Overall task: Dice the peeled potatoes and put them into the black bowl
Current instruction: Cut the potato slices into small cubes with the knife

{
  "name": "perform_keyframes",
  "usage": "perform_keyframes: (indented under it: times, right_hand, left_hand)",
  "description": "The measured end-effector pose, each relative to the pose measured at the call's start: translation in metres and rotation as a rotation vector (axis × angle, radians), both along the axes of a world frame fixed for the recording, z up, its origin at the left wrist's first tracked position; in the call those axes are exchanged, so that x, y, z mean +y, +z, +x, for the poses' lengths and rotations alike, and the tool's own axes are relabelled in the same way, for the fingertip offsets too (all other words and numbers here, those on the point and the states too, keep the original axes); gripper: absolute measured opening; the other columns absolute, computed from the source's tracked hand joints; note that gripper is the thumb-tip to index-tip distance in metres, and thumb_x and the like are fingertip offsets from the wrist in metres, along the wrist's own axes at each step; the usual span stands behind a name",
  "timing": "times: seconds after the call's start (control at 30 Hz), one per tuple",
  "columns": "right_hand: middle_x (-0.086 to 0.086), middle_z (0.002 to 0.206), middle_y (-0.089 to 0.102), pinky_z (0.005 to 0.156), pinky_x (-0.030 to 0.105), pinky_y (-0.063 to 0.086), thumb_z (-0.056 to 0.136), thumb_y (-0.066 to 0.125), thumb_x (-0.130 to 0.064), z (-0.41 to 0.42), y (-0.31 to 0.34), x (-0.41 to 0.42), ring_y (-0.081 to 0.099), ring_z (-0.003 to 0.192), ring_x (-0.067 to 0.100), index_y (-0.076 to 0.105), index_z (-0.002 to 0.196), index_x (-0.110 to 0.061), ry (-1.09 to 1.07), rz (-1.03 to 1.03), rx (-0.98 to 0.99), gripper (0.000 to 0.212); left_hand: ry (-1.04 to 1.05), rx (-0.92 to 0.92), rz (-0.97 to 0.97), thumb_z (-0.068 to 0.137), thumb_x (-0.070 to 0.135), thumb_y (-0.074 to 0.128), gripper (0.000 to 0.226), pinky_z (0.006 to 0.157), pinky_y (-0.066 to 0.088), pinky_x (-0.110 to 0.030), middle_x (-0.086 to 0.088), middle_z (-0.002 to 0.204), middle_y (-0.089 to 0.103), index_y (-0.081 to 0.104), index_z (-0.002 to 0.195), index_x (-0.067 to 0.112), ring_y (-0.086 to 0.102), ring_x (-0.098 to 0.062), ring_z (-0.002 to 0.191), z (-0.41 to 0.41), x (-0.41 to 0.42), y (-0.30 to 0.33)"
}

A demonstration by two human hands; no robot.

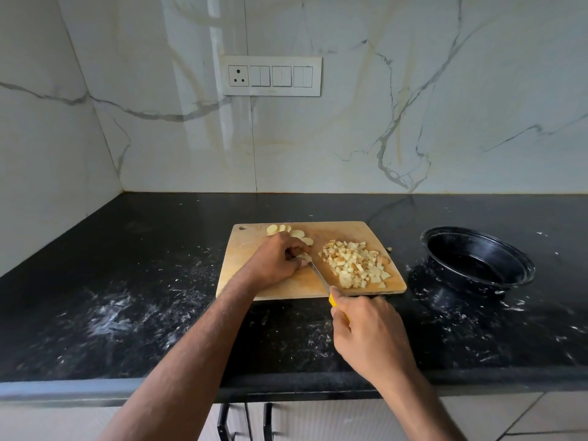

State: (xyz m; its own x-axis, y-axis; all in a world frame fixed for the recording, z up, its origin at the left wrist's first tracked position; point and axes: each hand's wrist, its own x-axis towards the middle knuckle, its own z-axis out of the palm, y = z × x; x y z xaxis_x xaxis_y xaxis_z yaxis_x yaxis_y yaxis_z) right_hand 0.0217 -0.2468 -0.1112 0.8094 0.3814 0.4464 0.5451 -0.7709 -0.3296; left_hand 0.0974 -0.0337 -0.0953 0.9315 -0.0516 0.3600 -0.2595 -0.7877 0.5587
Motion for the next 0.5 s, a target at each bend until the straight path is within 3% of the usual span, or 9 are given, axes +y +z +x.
perform_keyframes:
  times: [0.07, 0.2, 0.33, 0.5]
  right_hand:
    - [-0.005, 0.075, 0.074, 0.053, 0.03, 0.056, 0.092, 0.064, -0.026, 0.001, -0.001, -0.001, 0.065, 0.059, 0.013, 0.072, 0.121, -0.021, 0.004, 0.081, -0.024, 0.03]
    - [-0.005, 0.071, 0.073, 0.049, 0.021, 0.051, 0.095, 0.059, -0.024, 0.009, 0.003, 0.012, 0.059, 0.051, 0.009, 0.068, 0.127, -0.019, 0.038, 0.094, -0.029, 0.034]
    - [-0.005, 0.071, 0.073, 0.054, 0.026, 0.056, 0.097, 0.054, -0.027, 0.014, 0.003, 0.017, 0.06, 0.052, 0.01, 0.065, 0.131, -0.022, 0.028, 0.064, -0.012, 0.036]
    - [-0.006, 0.071, 0.072, 0.054, 0.028, 0.056, 0.098, 0.052, -0.029, 0.017, 0.0, 0.018, 0.06, 0.052, 0.01, 0.063, 0.134, -0.023, 0.028, 0.053, -0.004, 0.037]
  left_hand:
    - [-0.001, 0.005, -0.037, 0.086, 0.014, 0.078, 0.035, 0.067, 0.041, -0.005, 0.01, 0.091, 0.063, 0.073, 0.12, 0.018, 0.055, 0.0, 0.078, -0.002, 0.001, 0.001]
    - [0.012, 0.024, -0.161, 0.08, 0.004, 0.079, 0.056, 0.073, 0.05, -0.014, -0.005, 0.092, 0.07, 0.064, 0.133, 0.015, 0.061, -0.005, 0.079, -0.004, 0.005, -0.001]
    - [0.061, 0.034, -0.179, 0.076, 0.008, 0.084, 0.059, 0.07, 0.045, -0.007, 0.005, 0.088, 0.069, 0.065, 0.131, 0.015, 0.06, -0.001, 0.076, -0.003, 0.01, -0.002]
    - [0.067, 0.027, -0.175, 0.073, 0.01, 0.087, 0.057, 0.074, 0.05, -0.011, 0.005, 0.089, 0.071, 0.069, 0.128, 0.016, 0.065, -0.006, 0.082, -0.001, 0.012, -0.003]
